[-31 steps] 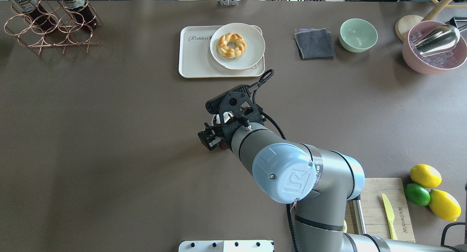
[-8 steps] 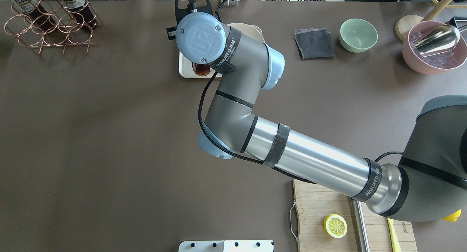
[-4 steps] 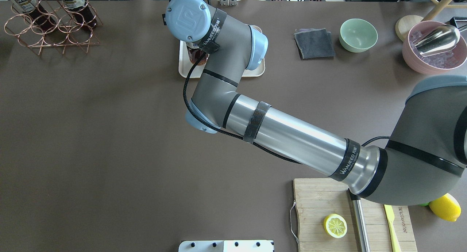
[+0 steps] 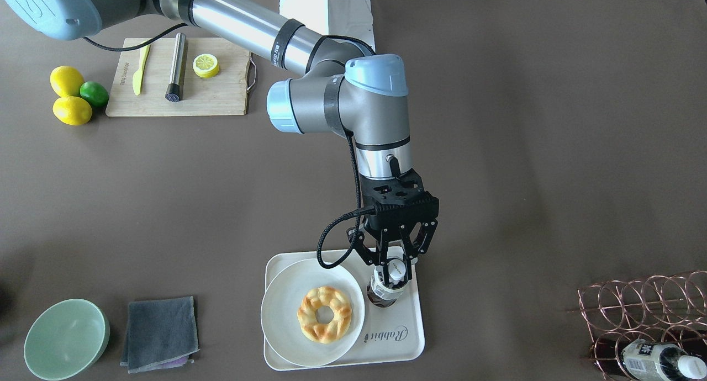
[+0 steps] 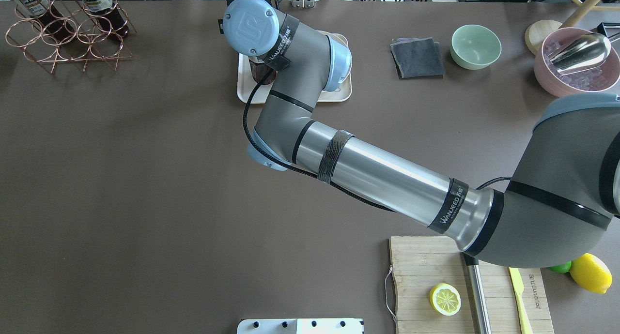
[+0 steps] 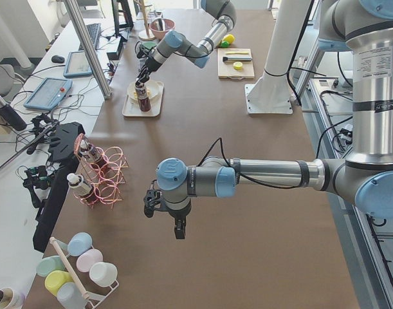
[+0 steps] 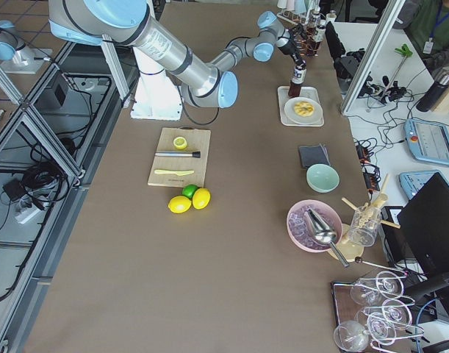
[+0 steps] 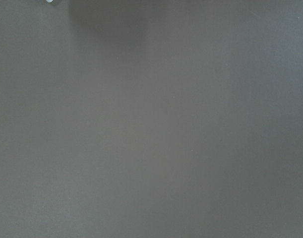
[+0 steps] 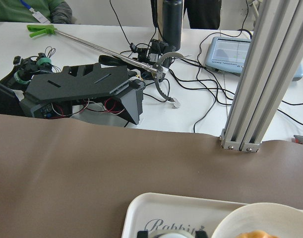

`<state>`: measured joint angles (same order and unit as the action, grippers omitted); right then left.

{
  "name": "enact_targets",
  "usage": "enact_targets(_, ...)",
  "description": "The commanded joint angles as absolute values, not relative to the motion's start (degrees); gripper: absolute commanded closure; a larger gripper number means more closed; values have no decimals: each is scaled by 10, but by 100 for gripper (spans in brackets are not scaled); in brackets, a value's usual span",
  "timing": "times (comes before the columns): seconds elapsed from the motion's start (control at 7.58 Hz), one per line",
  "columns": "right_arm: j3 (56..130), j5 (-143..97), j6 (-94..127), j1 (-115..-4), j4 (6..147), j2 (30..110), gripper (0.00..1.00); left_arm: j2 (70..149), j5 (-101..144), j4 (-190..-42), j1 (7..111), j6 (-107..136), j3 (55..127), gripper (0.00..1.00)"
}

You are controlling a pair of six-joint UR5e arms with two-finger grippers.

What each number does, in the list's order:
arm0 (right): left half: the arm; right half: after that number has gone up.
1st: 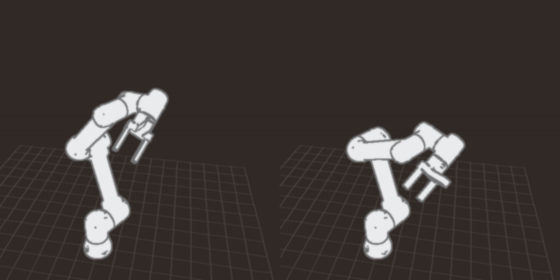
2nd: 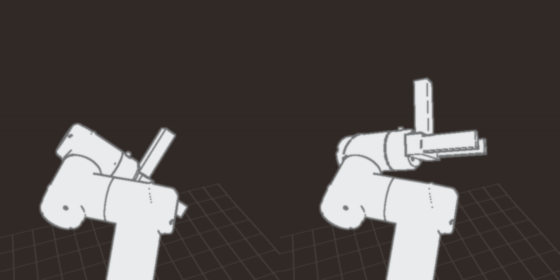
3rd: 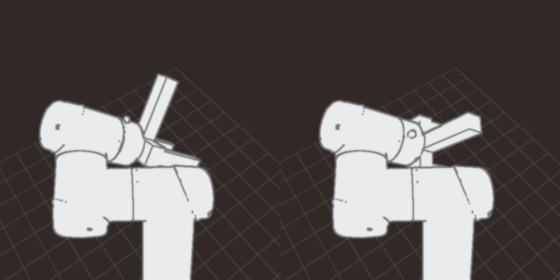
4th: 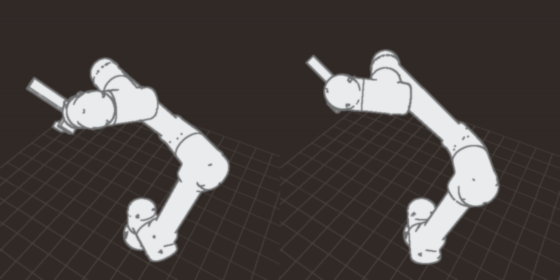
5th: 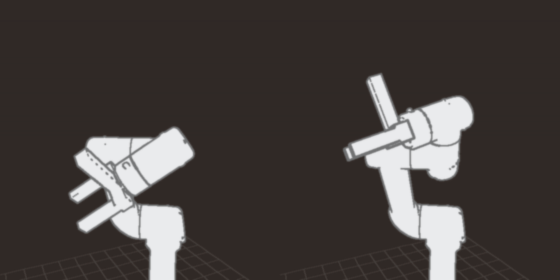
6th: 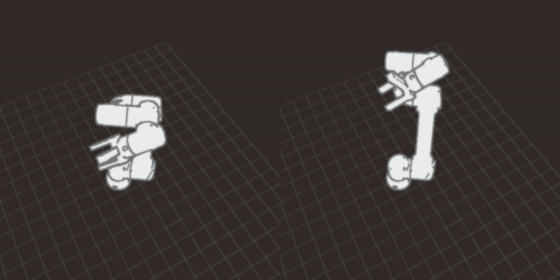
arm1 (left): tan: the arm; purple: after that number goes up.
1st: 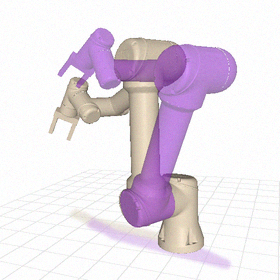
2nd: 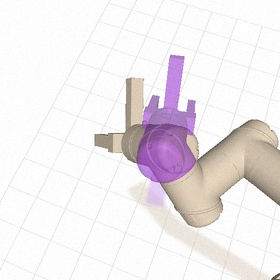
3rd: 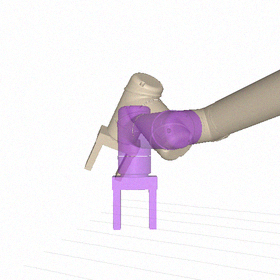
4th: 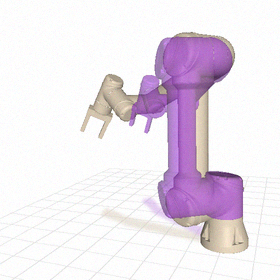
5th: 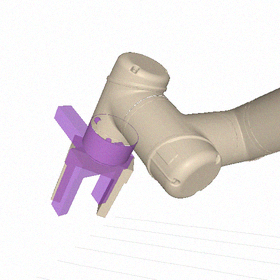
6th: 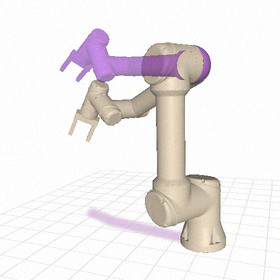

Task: Place tea on tray
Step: 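Carry the tea bottle with the right gripper onto the white tray beside the plate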

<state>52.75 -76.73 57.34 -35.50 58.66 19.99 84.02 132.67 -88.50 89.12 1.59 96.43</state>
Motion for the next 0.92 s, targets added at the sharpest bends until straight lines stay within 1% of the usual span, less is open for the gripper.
enact_targets(0.0,523,-767,571,-355,583,200,41,840,1327,-886,891,16,964,1)
enact_targets(0.13,523,-767,571,-355,583,199,0,840,1327,-887,891,16,964,0)
enact_targets(0.4,529,-772,570,-364,584,193,0,839,1327,-887,891,16,966,1)
enact_targets(0.53,551,-802,570,-375,588,193,0,838,1328,-886,891,16,971,1)
enact_targets(0.66,598,-849,573,-386,625,202,0,836,1328,-886,891,16,975,1)
enact_targets(0.79,670,-860,575,-390,704,209,0,831,1345,-890,891,15,973,0)
